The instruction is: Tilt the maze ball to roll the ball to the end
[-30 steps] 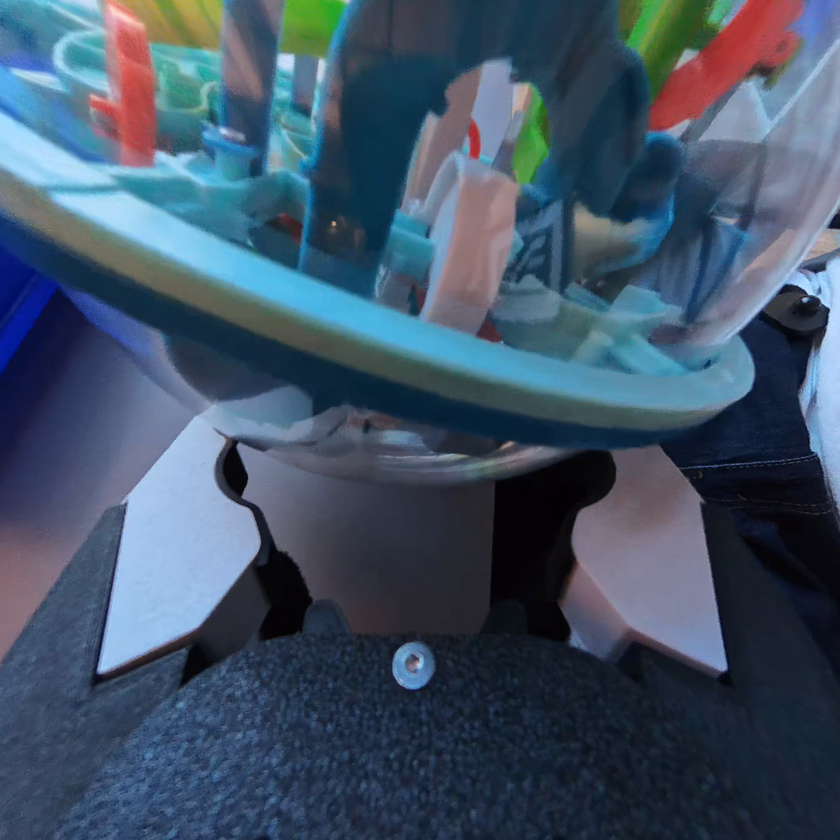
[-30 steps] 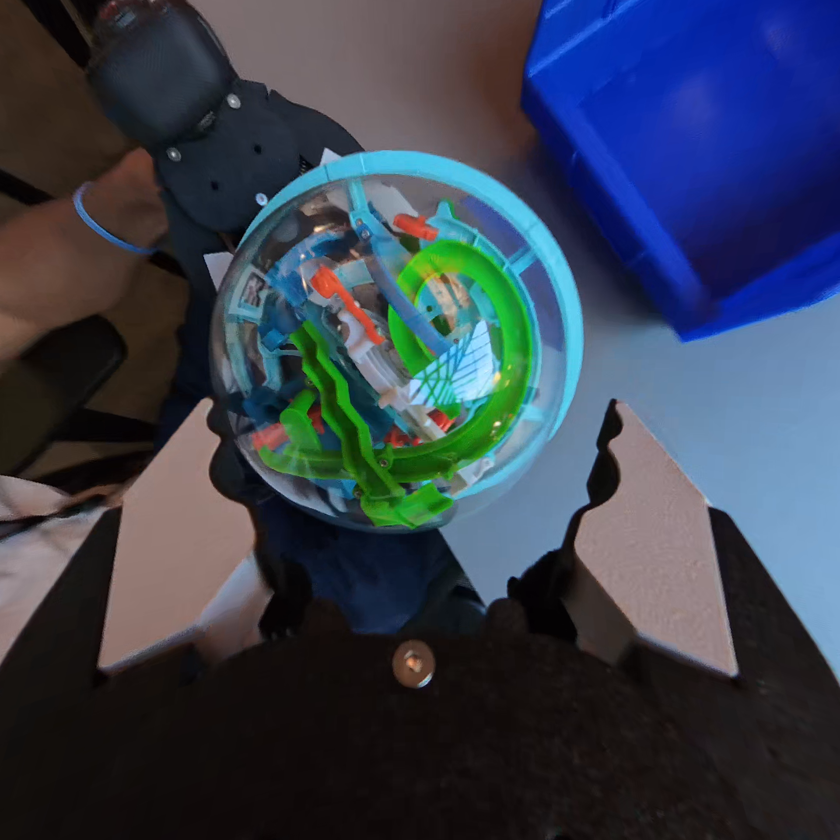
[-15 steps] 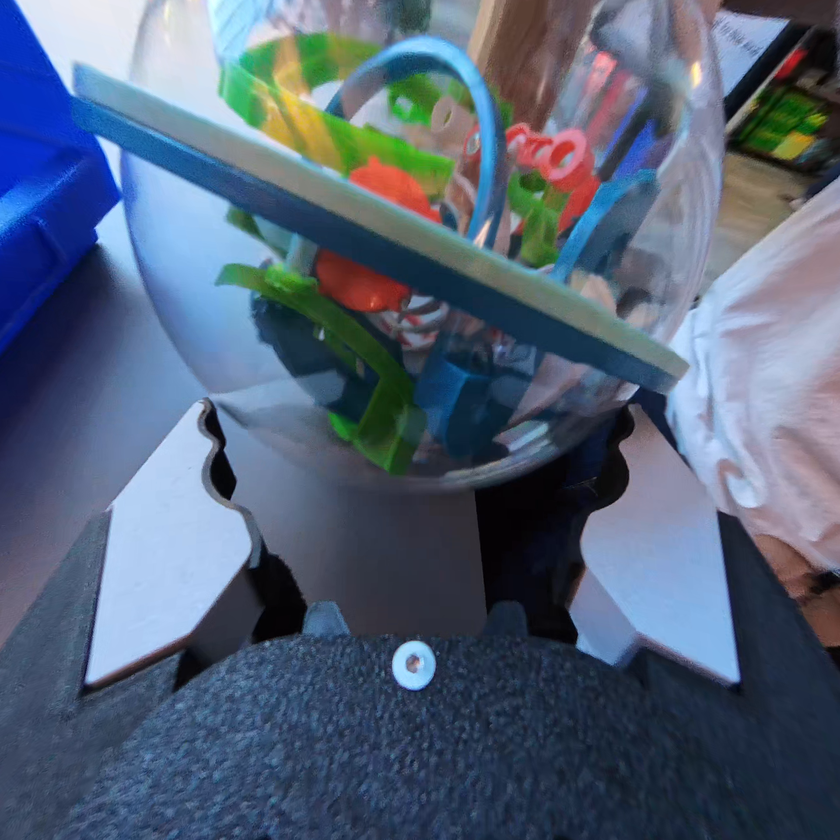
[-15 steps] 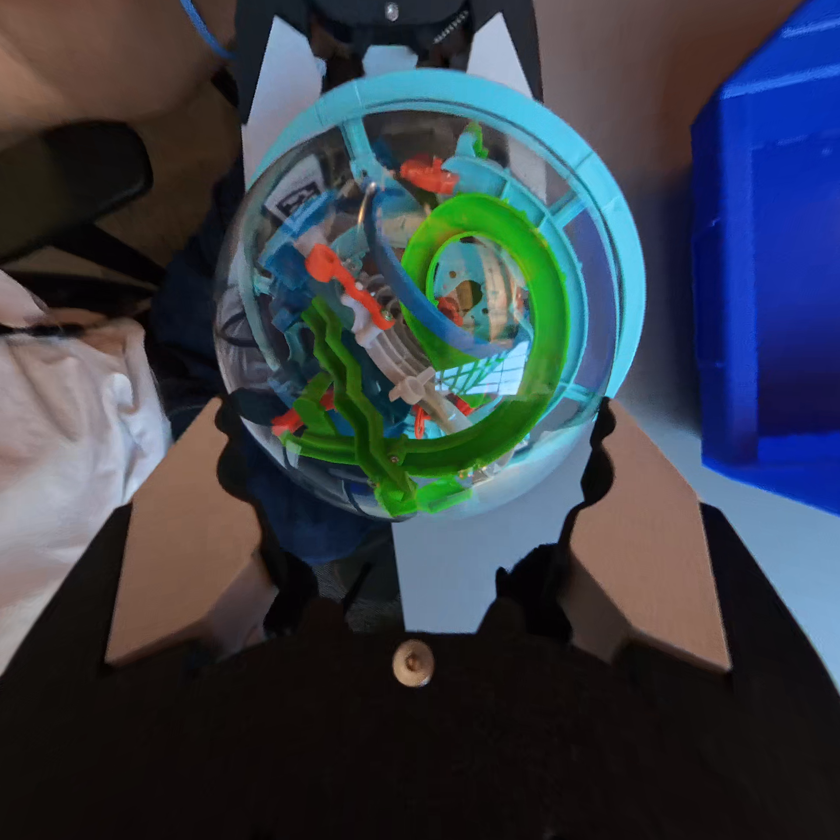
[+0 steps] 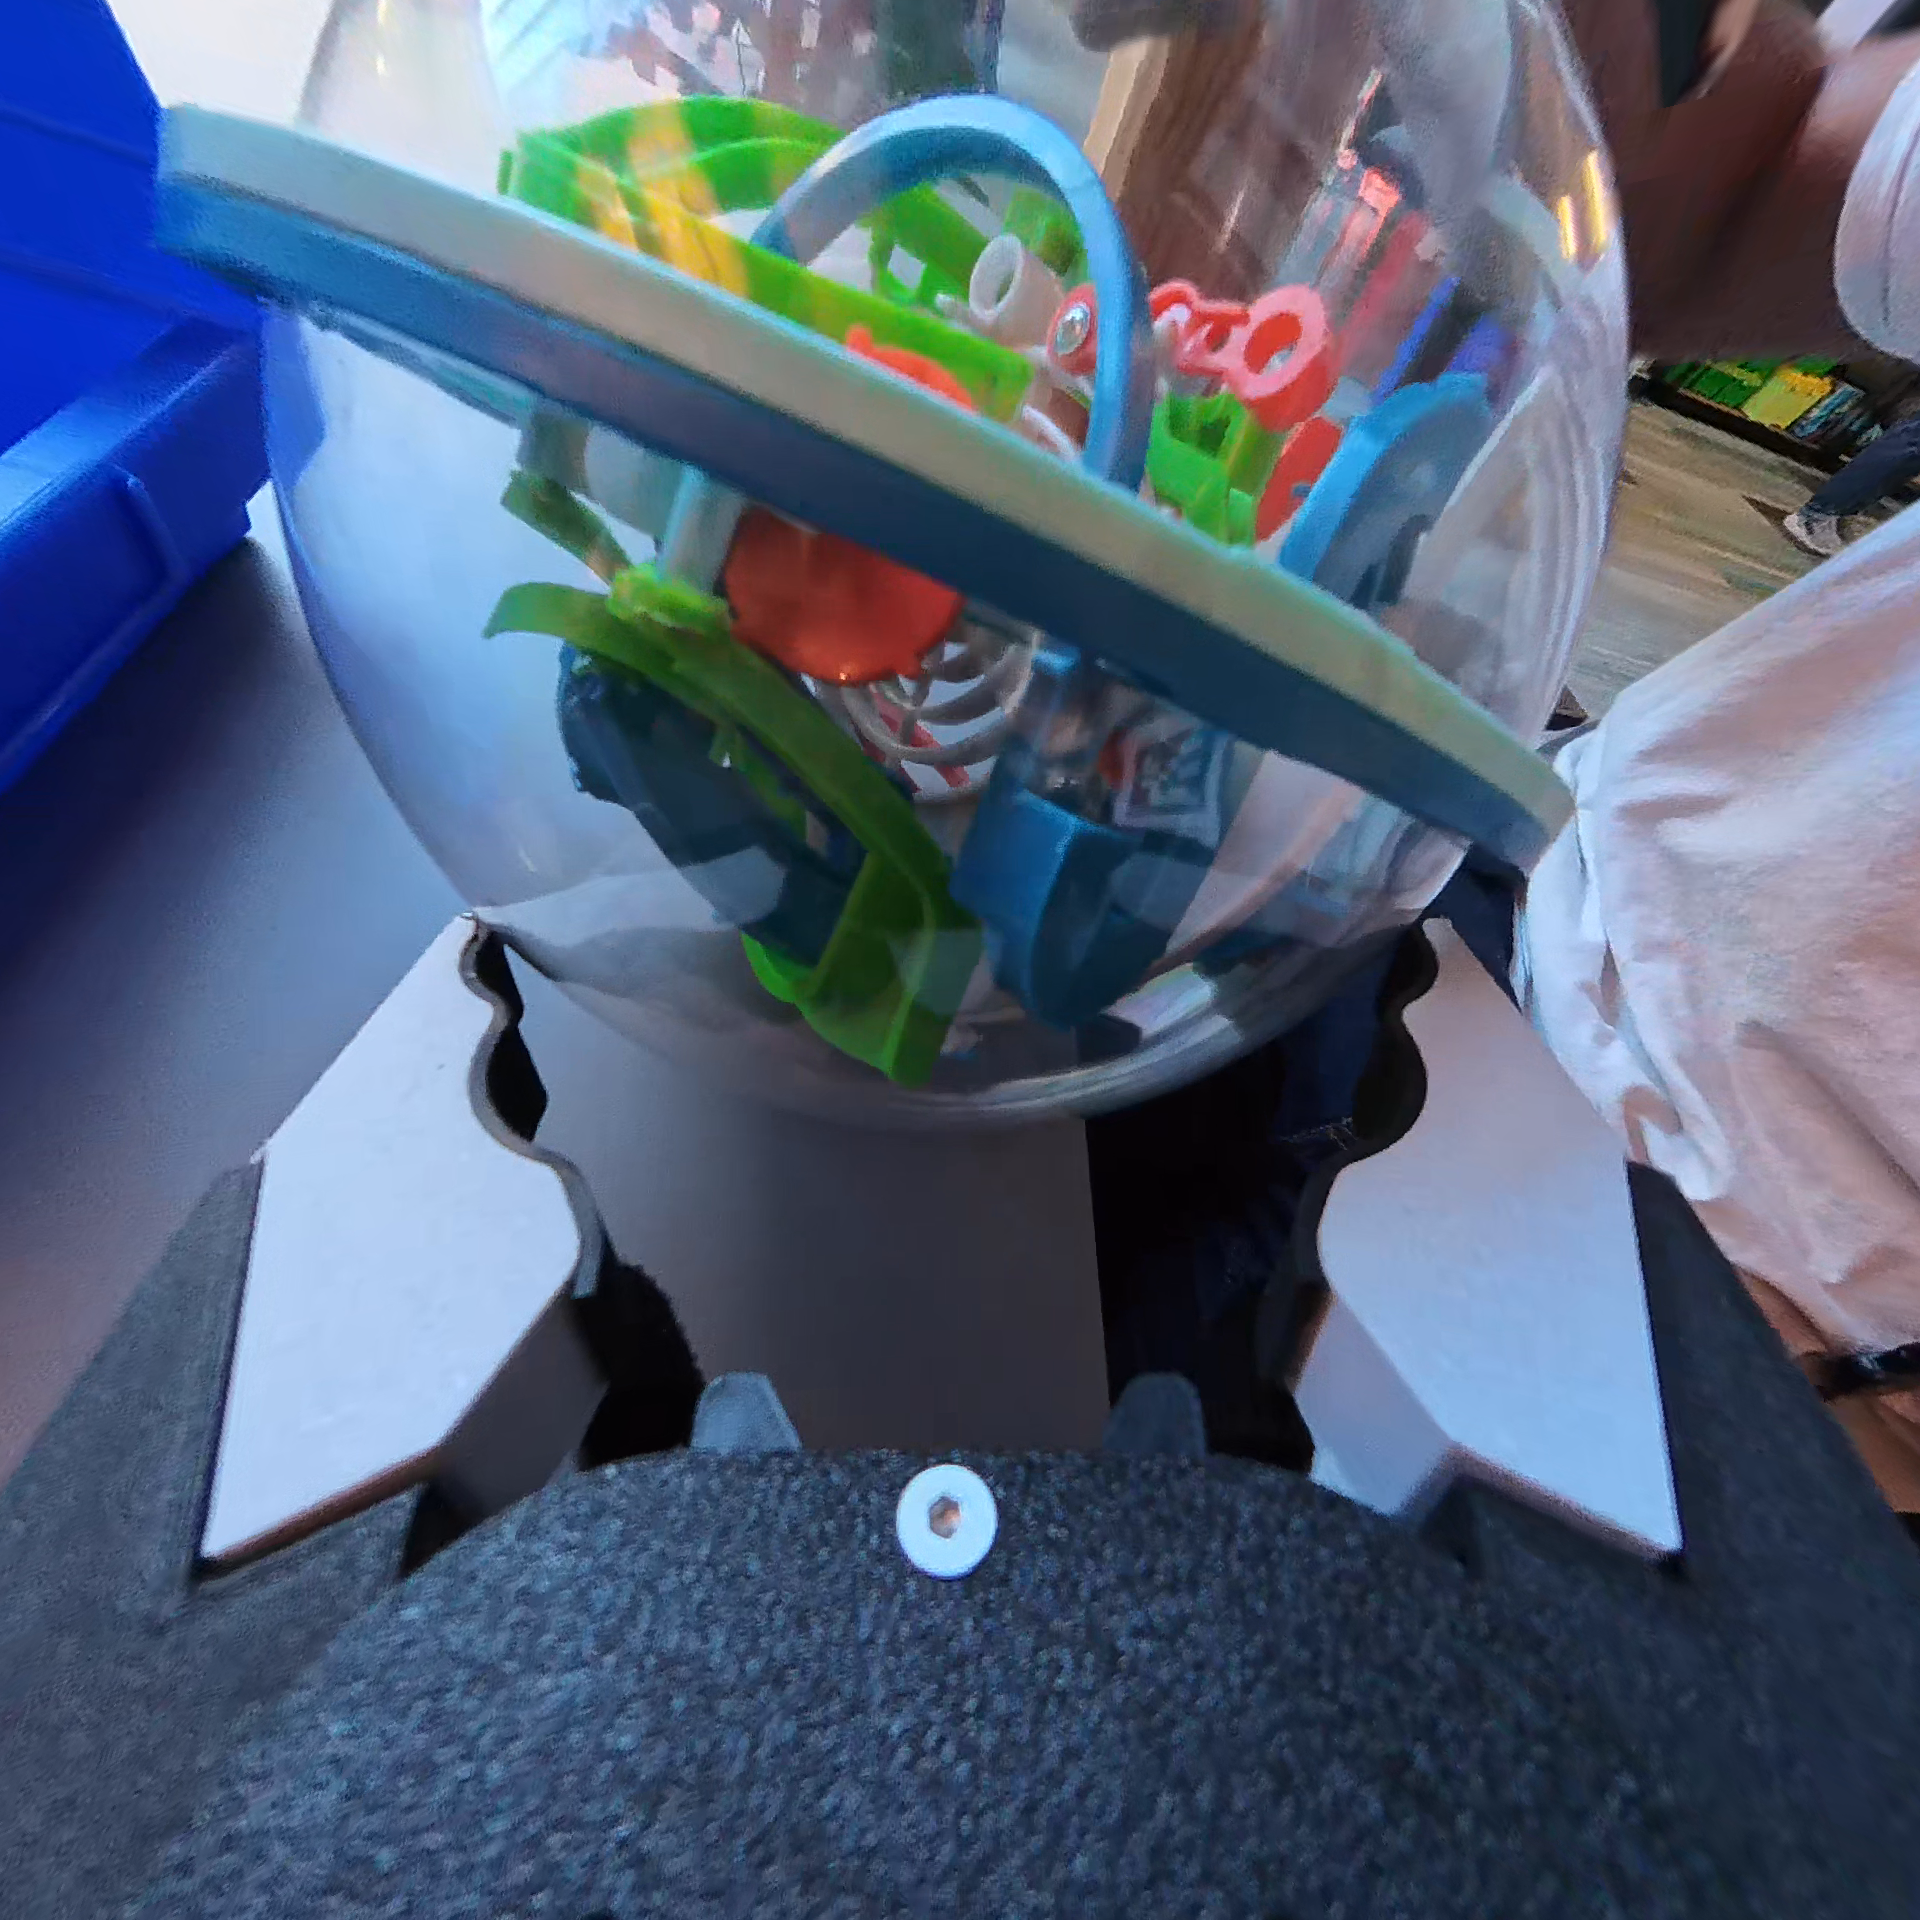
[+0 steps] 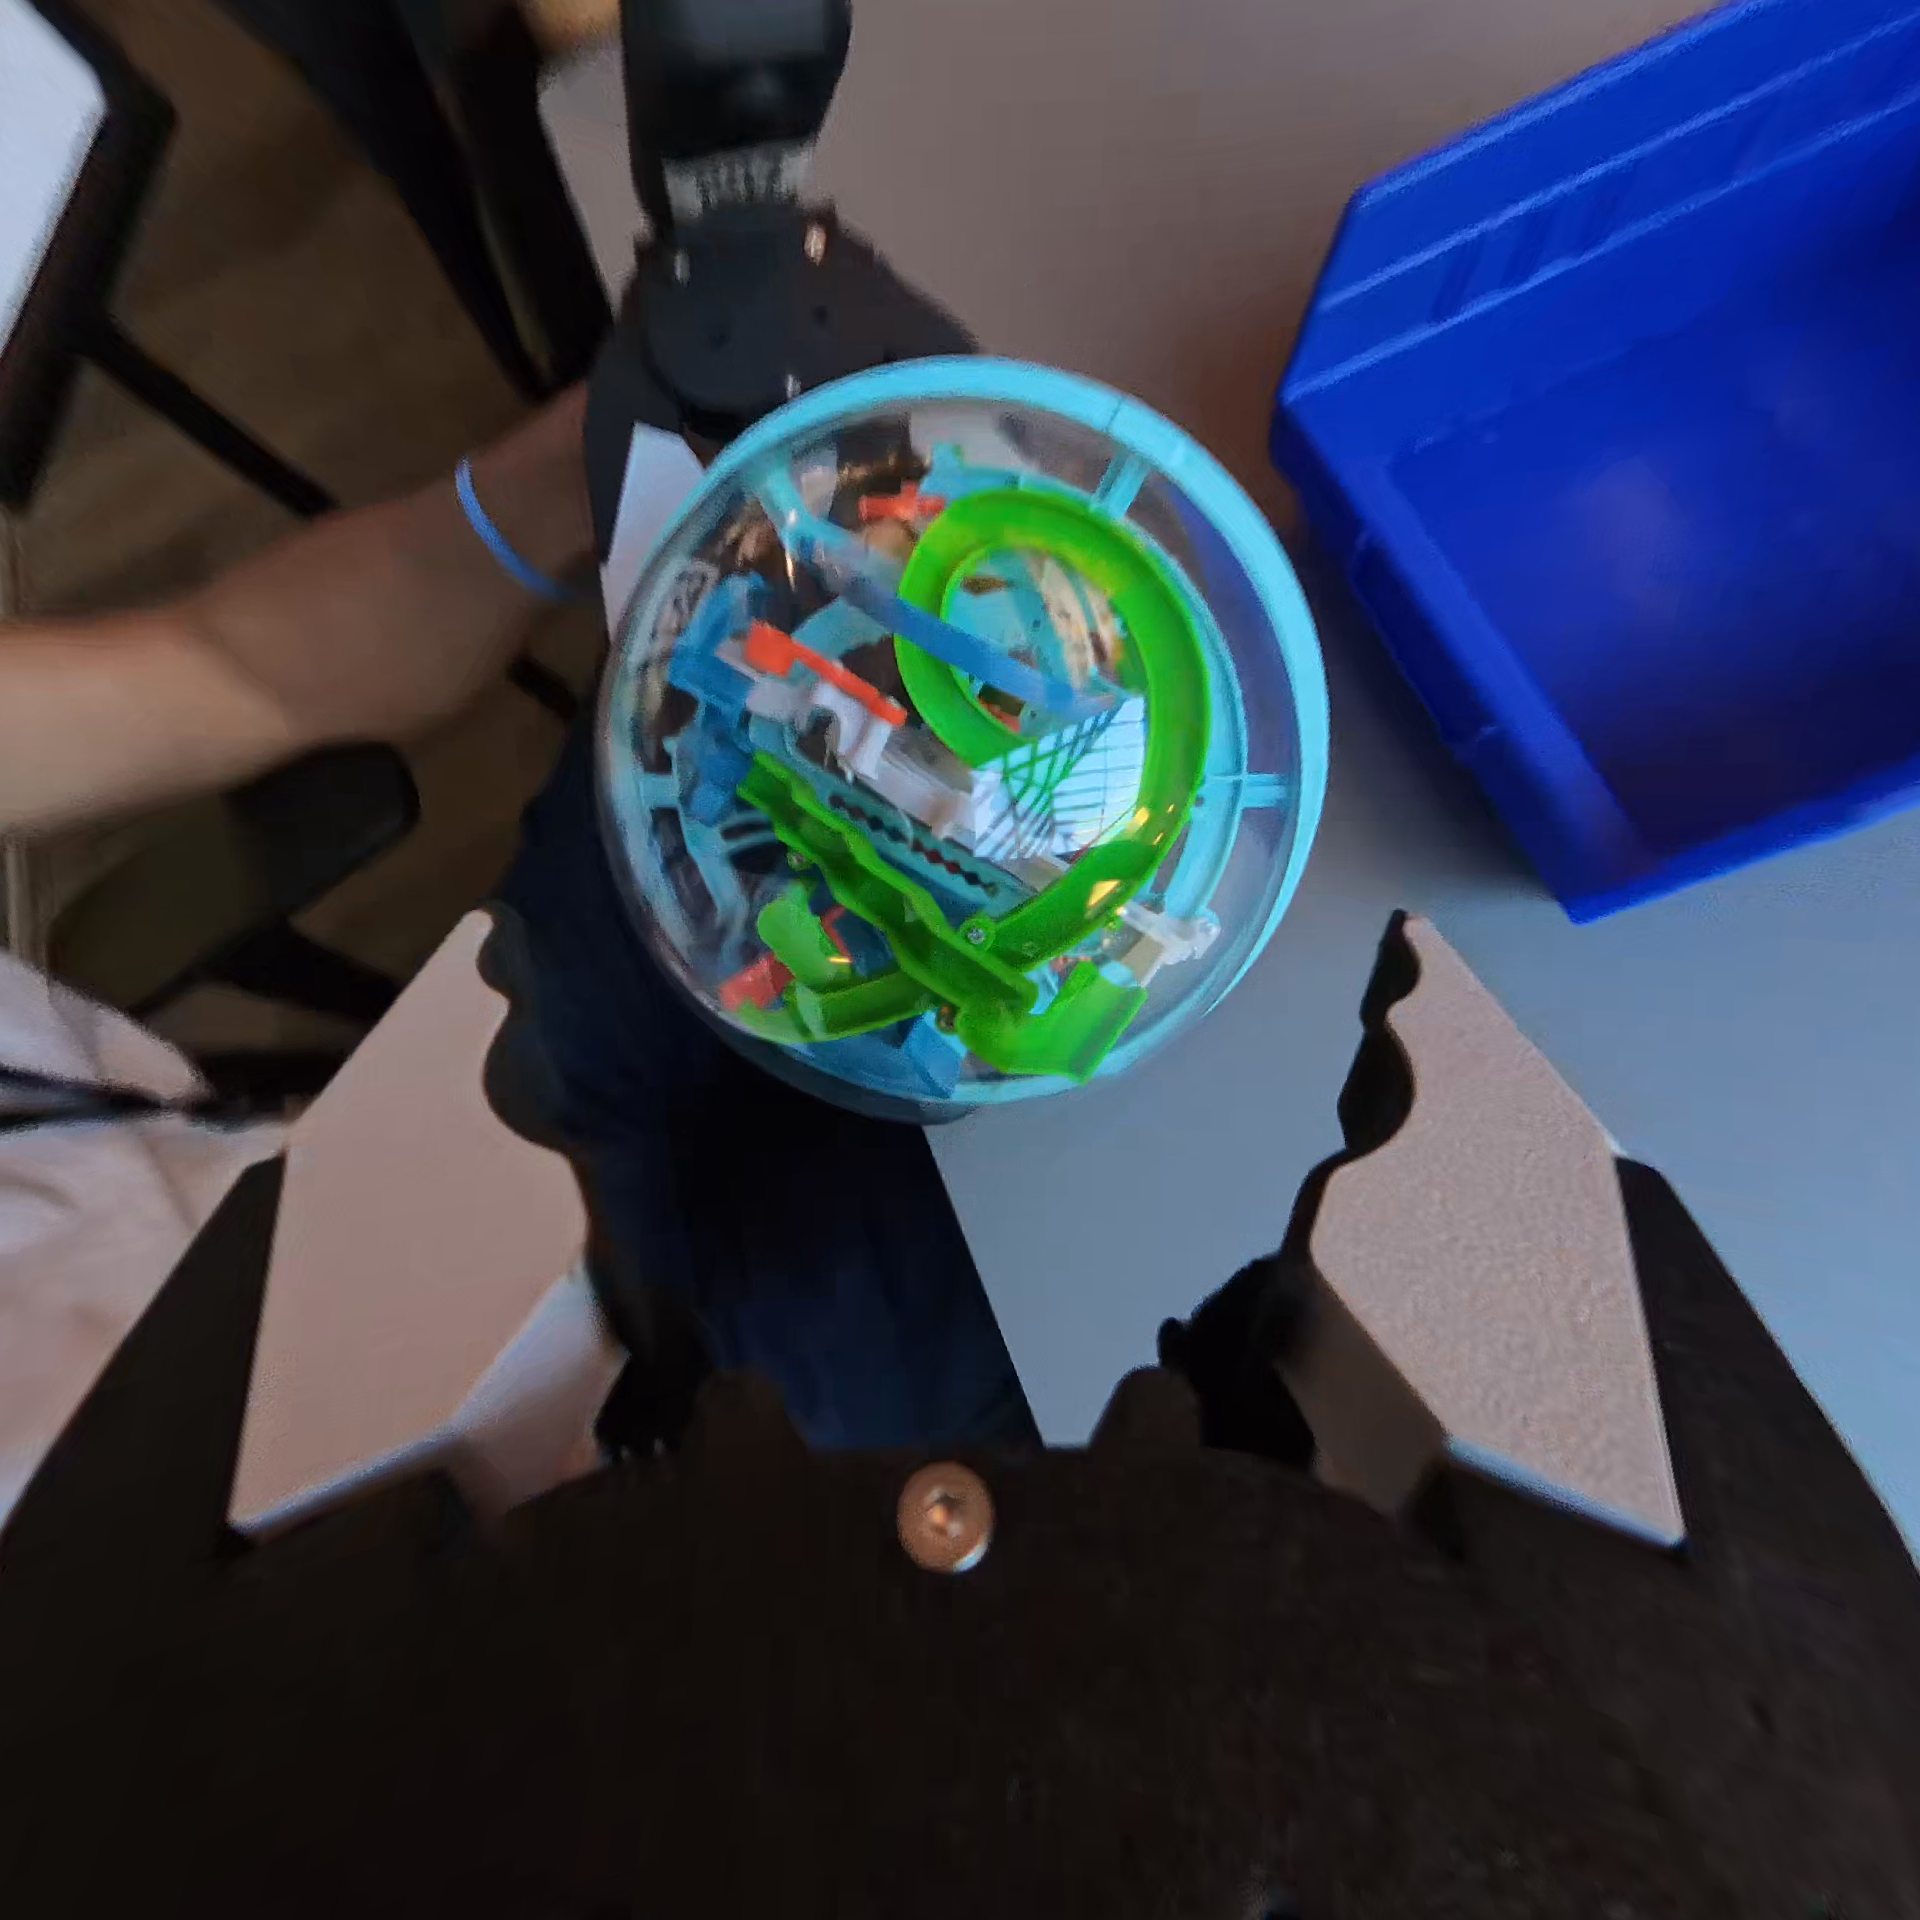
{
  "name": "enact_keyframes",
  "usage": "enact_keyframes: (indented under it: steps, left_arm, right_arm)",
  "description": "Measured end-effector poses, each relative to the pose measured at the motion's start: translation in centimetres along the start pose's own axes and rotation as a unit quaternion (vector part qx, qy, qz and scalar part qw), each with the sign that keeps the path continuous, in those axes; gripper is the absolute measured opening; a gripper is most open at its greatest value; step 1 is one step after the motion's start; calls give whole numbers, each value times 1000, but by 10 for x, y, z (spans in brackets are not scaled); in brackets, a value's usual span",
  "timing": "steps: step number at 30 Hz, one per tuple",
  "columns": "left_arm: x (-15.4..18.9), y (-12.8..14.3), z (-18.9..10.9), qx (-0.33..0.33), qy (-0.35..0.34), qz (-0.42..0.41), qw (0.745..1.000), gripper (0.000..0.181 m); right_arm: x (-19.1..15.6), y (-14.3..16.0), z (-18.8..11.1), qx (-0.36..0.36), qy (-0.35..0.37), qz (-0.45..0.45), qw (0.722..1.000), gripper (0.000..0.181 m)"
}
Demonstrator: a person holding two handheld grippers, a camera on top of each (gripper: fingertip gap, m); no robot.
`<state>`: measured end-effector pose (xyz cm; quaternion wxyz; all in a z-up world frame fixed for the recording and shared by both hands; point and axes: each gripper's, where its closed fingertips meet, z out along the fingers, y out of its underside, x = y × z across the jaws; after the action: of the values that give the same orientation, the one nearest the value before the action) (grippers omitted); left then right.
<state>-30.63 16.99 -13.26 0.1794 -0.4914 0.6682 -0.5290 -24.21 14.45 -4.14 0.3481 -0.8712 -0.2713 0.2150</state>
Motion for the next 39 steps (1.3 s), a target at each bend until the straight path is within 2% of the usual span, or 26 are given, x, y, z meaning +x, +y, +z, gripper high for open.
enact_keyframes:
  steps: [3, 6, 7, 13, 21, 25, 34, 39]
  left_arm:
    - [1, 0, 0, 2, -2, -1, 1000, 155]
    - [2, 1, 0, 1, -3, -4, 1000, 153]
    - [2, 1, 0, 0, -2, -7, 1000, 153]
    - [5, 5, 3, -13, 11, -19, 1000, 152]
    - [0, 12, -3, -28, 9, -23, 999, 153]
    - [-11, 16, -10, -39, -5, -14, 999, 149]
    - [-20, 30, -10, -84, -23, -8, 996, 141]
    - [-34, 32, -29, -76, -30, -21, 996, 136]
  right_arm:
    - [0, -1, -11, 115, 27, 37, 992, 146]
    - [-3, -2, -7, 202, -8, 49, 978, 141]
    - [-1, 0, -2, 207, -19, 57, 976, 141]
    - [-1, 11, 31, 114, -28, 31, 993, 143]
    - [1, 16, 39, 59, -50, -48, 996, 145]
    - [17, 27, 48, 9, -42, -43, 998, 145]
    - [19, 11, 53, 34, -55, -46, 997, 144]
    - [19, 8, 54, 33, -60, -45, 997, 143]
